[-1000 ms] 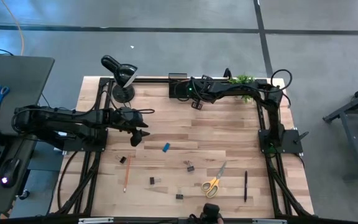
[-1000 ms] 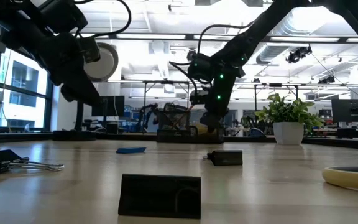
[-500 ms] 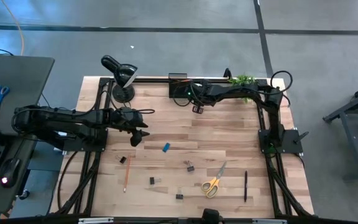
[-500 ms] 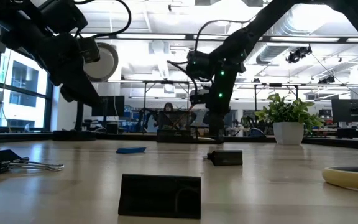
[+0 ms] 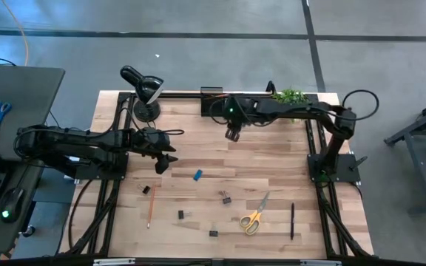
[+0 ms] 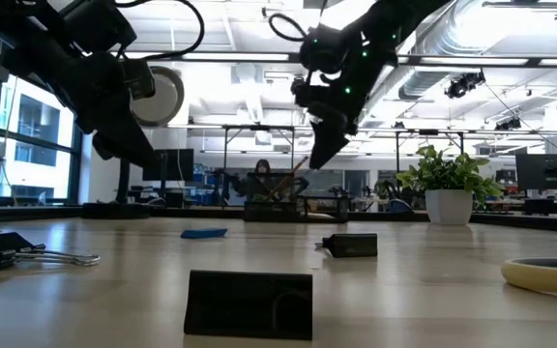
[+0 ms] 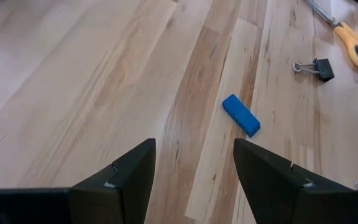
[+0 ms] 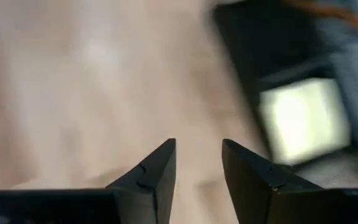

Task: Pick and place office supplies into organizer
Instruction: Put the blue eraser into the black desk organizer

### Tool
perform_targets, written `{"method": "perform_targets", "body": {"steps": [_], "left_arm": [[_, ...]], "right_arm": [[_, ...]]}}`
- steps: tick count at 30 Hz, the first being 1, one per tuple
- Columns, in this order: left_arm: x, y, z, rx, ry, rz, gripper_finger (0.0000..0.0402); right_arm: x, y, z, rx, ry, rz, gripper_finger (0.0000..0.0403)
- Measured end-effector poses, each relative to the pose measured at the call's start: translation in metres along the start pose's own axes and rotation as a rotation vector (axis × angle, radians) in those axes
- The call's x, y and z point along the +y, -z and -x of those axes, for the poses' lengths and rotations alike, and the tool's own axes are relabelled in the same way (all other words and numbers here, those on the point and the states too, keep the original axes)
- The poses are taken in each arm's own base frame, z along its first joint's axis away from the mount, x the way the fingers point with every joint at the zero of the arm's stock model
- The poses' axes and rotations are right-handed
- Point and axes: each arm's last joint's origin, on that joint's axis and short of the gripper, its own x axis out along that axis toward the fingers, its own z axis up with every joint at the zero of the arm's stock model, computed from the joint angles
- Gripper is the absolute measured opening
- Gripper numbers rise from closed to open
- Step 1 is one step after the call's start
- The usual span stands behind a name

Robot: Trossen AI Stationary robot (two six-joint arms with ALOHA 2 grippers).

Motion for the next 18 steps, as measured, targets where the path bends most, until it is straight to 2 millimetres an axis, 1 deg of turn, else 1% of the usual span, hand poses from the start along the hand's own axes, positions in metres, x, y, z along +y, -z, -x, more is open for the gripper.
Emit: {"method": "perform_targets", "body": {"steps": [3, 5, 9, 12, 15, 18], "left_arm": [[0.000, 0.000, 0.000, -0.001, -0.003, 0.008, 0.0204], [0.000, 0.000, 0.000, -0.002, -0.003, 0.024, 0.0204], [-0.002, -0.003, 0.000, -0.030, 0.008, 0.051, 0.0204], [-0.009, -0.006, -0.003, -0.078, 0.026, 0.056, 0.0204], [-0.019, -0.007, -0.009, -0.112, 0.039, 0.050, 0.0204], [-0.027, -0.005, -0.019, -0.122, 0.013, 0.051, 0.0204]], "right_arm": [[0.028, 0.005, -0.009, -0.053, -0.107, 0.102, 0.0117], [0.045, 0.011, -0.015, -0.083, -0.135, 0.132, 0.0116], [0.068, 0.021, -0.022, -0.138, -0.174, 0.133, 0.0117], [0.086, 0.028, -0.026, -0.207, -0.269, 0.154, 0.0117], [0.096, 0.040, -0.028, -0.194, -0.302, 0.146, 0.0116], [0.099, 0.048, -0.028, -0.170, -0.259, 0.115, 0.0116]]}}
